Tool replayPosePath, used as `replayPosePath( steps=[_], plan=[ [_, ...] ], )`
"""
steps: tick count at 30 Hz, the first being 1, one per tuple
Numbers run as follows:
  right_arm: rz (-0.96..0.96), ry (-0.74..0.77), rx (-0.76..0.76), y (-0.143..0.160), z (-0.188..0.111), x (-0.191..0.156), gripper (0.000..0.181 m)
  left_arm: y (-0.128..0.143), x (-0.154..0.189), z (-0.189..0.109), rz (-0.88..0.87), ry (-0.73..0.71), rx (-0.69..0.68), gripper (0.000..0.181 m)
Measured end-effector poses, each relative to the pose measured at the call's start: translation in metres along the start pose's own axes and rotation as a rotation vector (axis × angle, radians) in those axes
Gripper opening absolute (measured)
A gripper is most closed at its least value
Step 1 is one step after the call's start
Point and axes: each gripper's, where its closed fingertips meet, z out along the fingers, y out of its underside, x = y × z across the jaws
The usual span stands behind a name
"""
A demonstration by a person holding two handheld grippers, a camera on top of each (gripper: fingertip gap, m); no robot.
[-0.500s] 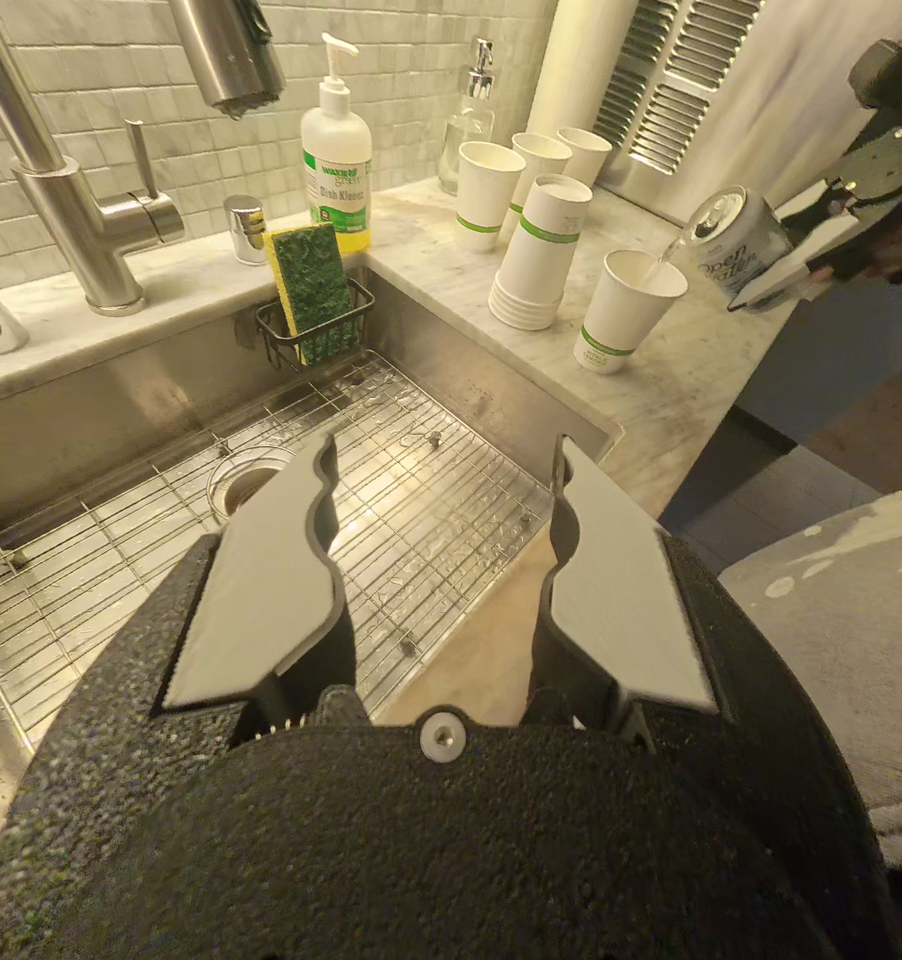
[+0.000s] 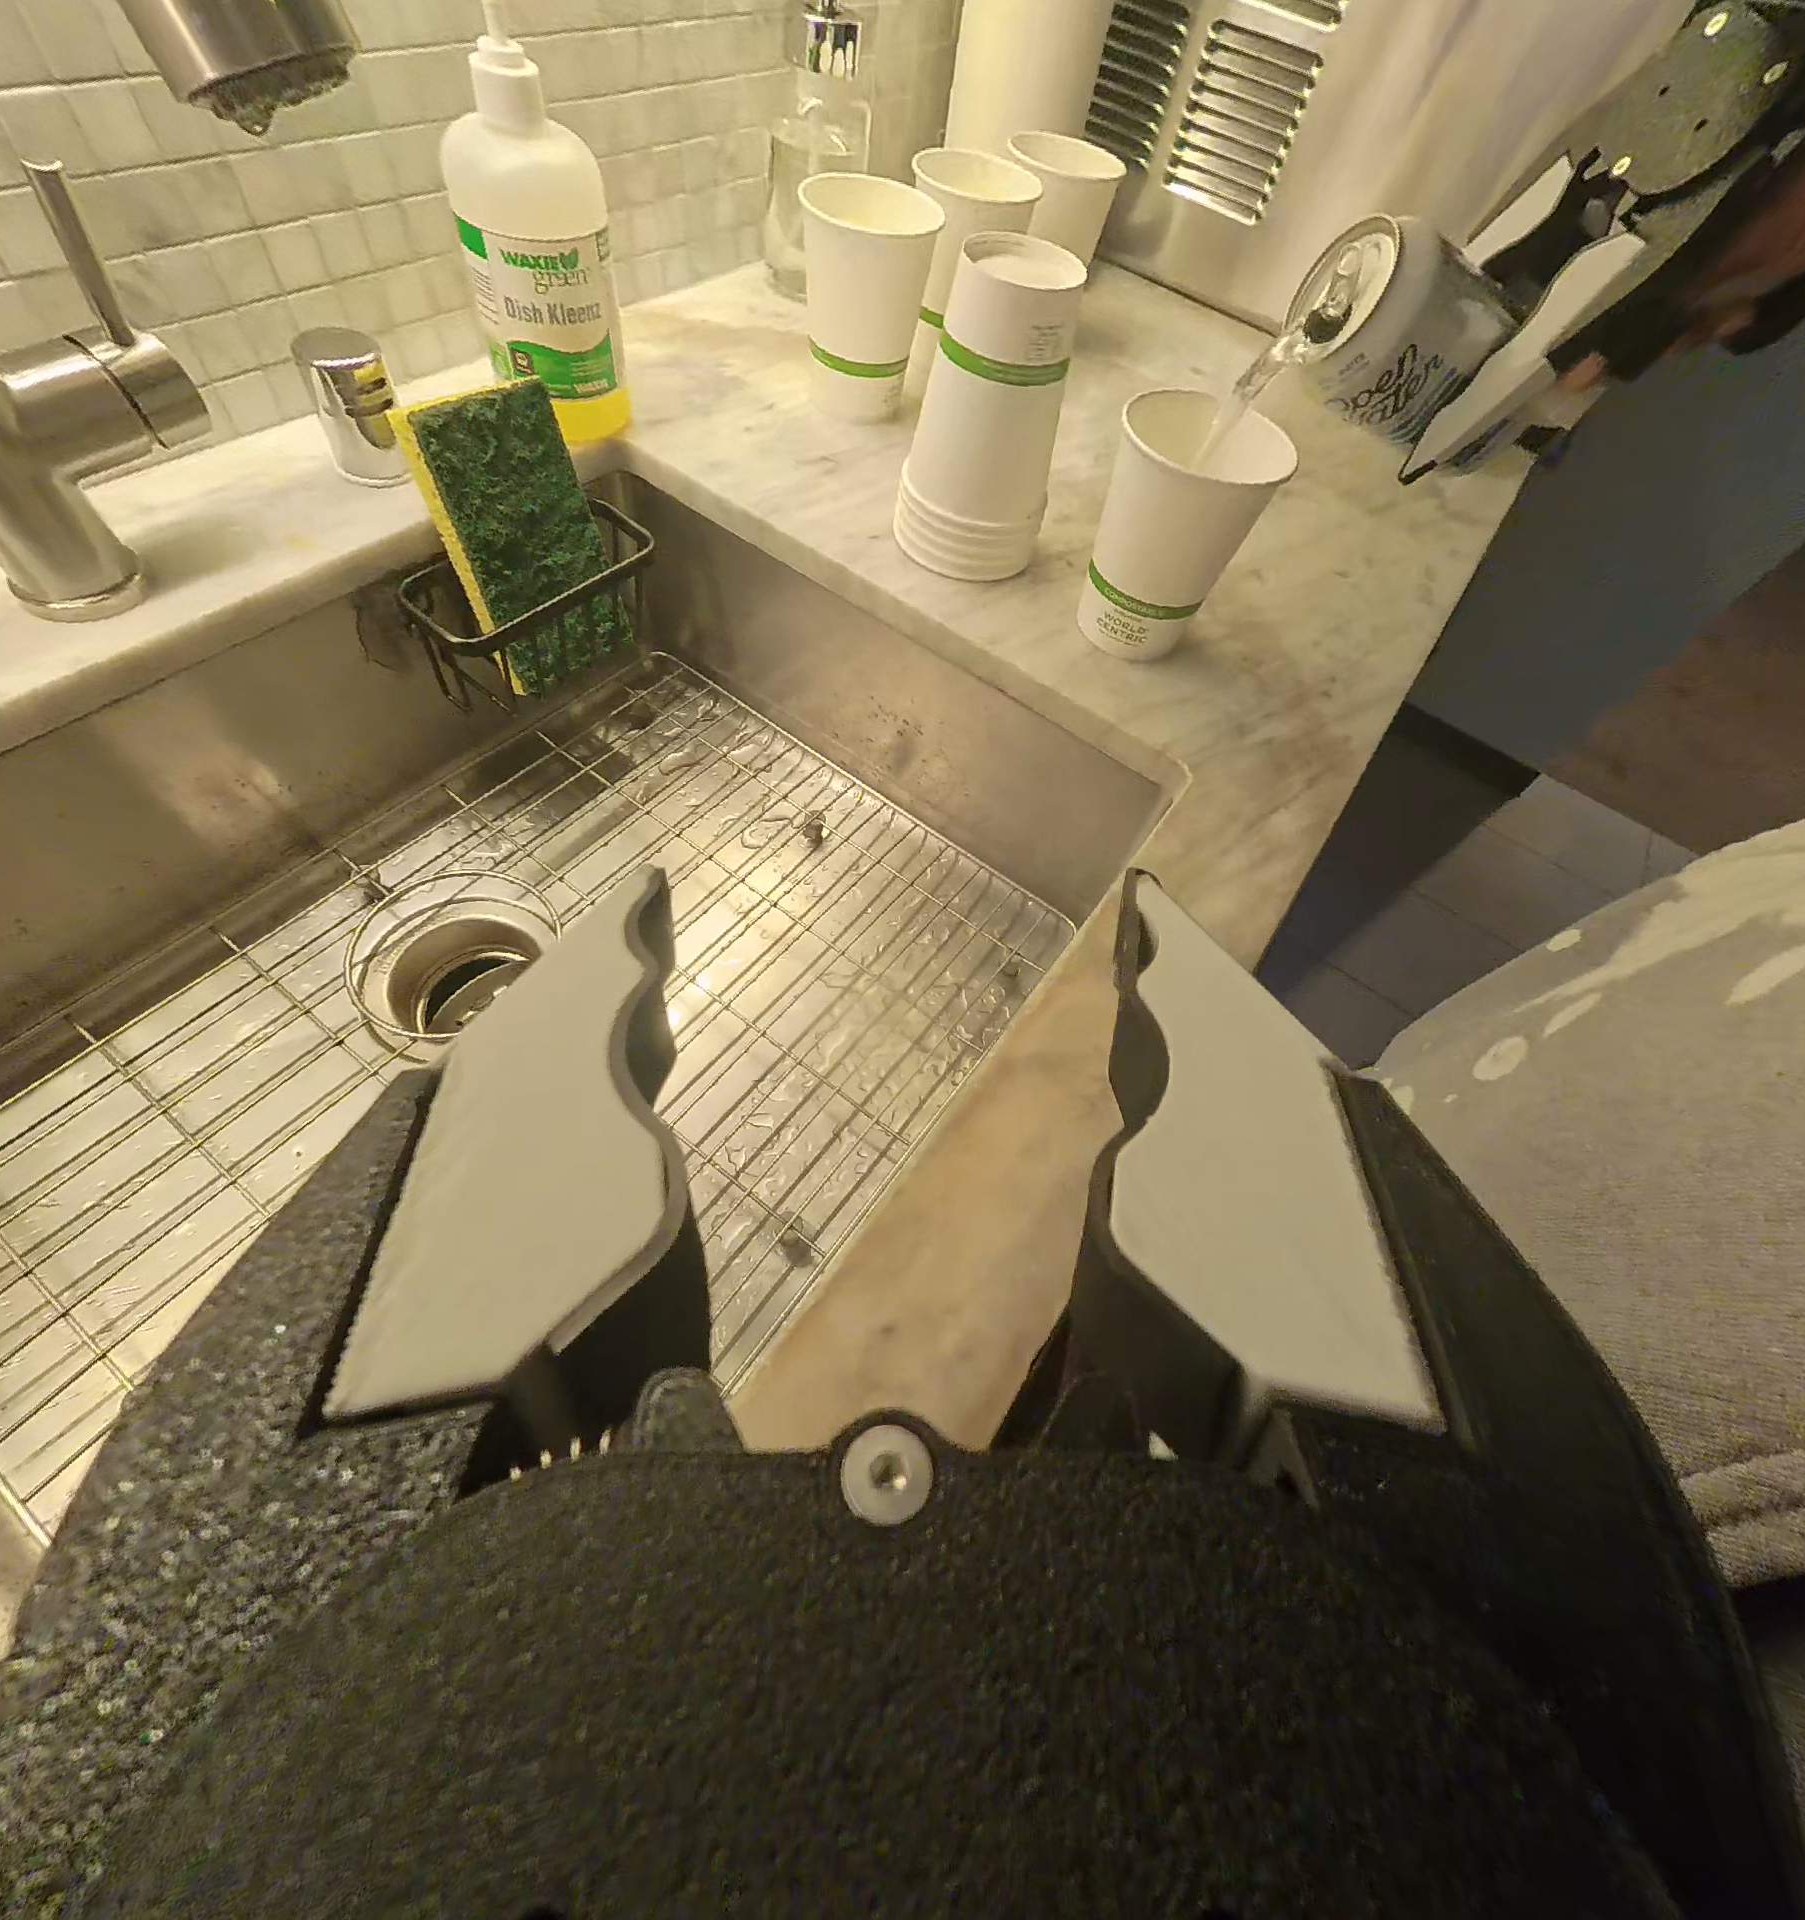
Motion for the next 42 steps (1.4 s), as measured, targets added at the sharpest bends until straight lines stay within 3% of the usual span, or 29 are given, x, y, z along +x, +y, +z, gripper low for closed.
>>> replayPosePath(
  steps=[42],
  plan=[
    [-0.125,0.020,-0.165,-0.003,-0.028,0.014,0.065,0.015,0.002,-0.003,0.025,0.021,-0.031,0.084]
  ],
)
